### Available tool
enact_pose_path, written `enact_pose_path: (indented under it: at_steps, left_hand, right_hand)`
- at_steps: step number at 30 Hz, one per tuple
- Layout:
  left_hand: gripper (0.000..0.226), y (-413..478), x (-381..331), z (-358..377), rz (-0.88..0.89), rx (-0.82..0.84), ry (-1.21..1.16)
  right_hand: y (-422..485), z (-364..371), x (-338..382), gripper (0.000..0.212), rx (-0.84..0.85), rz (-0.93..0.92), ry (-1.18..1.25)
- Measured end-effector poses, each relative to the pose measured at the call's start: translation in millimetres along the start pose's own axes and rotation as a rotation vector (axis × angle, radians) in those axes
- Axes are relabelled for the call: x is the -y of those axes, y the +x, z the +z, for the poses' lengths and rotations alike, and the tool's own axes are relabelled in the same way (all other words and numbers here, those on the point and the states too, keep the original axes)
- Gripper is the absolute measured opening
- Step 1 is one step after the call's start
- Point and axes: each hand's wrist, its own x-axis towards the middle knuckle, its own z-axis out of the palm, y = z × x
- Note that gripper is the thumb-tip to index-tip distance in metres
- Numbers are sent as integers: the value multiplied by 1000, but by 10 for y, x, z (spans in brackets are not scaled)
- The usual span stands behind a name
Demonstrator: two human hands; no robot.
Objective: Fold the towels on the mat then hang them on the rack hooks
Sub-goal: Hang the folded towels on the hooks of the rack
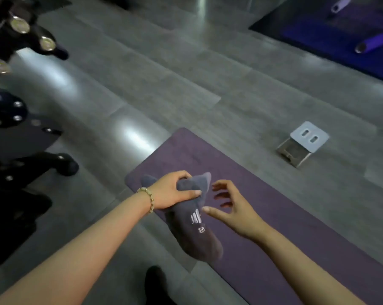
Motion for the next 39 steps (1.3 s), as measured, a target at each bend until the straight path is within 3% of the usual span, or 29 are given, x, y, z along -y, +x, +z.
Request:
enact_pose_path:
  at_steps: [2, 4, 8, 11, 14, 17, 20, 23, 26, 29, 32, 35, 39]
  left_hand:
    - [18, -356, 152, -312, -20, -16, 10]
    - [10, -760, 323, -634, -55, -8, -14]
    - [7, -1594, 694, -1265, -136, -77, -26]
    - [19, -2209, 1043, -1719, -185, -241, 7]
    - [37, -2792, 1455, -2088, -216, -432, -86]
    - [25, -3313, 1850, -2358, -229, -588, -259]
    - [8, -3725, 2152, -2579, -186, -665, -382]
    - [16, -4054, 2505, -2820, -130, -741, -564]
    - [14, -4384, 2840, -3139, -119, -675, -758]
    - [33, -4749, 3128, -3444, -169, -562, -559]
    - [28, -5045, 3438, -3757, -230, -639, -329]
    - [29, -5236, 3718, -4058, -192, -774, -198]
    - [37, -5319, 3959, -4425, -137, -875, -39]
  right_hand:
    - [199, 214, 290, 69, 163, -48, -43]
    - [405, 535, 599, 69, 350, -84, -156]
    - [706, 1317, 1188, 40, 663, -138, -362]
    - [780, 1921, 1646, 10, 847, -134, -235]
    - [861, 2536, 1956, 20, 867, -173, -124]
    - [948, 3130, 2214, 28, 903, -163, -47]
    - [983, 3697, 2455, 26, 949, -64, 116]
    - [1013, 4230, 2684, 26, 1016, 65, 274]
    - [1089, 4713, 2898, 28, 1033, 111, 287]
    - [1207, 5154, 3107, 19, 1116, 97, 142]
    - [1338, 5692, 3348, 20, 1185, 47, -31]
    - [1412, 6206, 3544, 28, 1111, -103, -105]
    - [1531, 6700, 3806, 33, 912, -462, -201]
